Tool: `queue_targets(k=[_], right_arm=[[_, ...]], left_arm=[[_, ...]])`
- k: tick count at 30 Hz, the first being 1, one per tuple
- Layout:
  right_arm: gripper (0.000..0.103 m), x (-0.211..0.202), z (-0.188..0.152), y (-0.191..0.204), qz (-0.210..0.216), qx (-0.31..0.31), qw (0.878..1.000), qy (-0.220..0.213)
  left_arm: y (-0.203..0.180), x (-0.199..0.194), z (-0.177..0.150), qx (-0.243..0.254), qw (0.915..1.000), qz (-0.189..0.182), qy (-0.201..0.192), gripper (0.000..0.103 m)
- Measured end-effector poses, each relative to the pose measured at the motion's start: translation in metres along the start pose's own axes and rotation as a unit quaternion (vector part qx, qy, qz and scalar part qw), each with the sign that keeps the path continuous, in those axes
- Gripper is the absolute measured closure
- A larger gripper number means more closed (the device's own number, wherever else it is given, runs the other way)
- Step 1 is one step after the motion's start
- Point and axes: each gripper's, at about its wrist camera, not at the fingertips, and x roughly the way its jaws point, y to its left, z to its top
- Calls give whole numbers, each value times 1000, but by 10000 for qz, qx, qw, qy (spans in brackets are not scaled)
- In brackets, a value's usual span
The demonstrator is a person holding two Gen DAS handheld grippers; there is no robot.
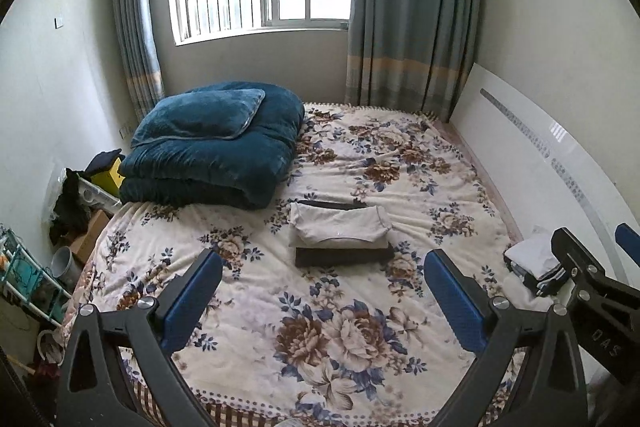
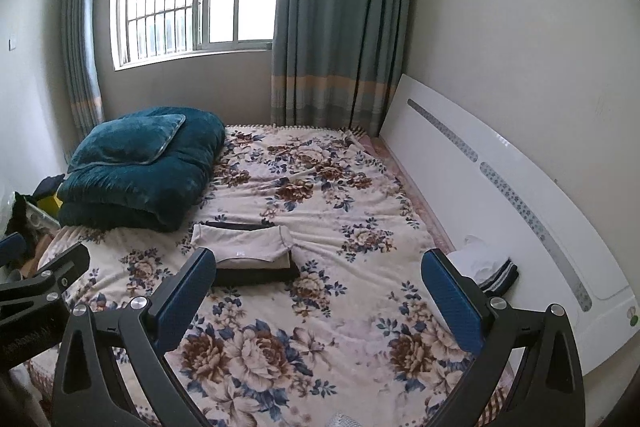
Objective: Fold small clothes
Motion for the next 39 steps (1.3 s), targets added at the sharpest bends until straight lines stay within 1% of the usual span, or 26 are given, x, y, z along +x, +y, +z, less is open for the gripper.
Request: queue_targets(k=[10,17,26,32,39], right_arm=[[0,-2,6,-6,98,38,9999,-85],[0,7,6,-5,165,-25,9998,-56],[0,9,9,1,225,-39,9997,-37],[0,9,8,15,298,-82,9995,-9],[0,9,7,16,340,-74,9994,7]], left_arm=[[2,-8,-3,-38,9999,96,-97,0],[5,-7,-3,-44,9998,176,-80,0],[5,-5,-2,-48,9997,233,-74,0],[5,-5,-3,-65,9997,233,-56,0],[4,-5,-5,-91,9996,270,-80,0]])
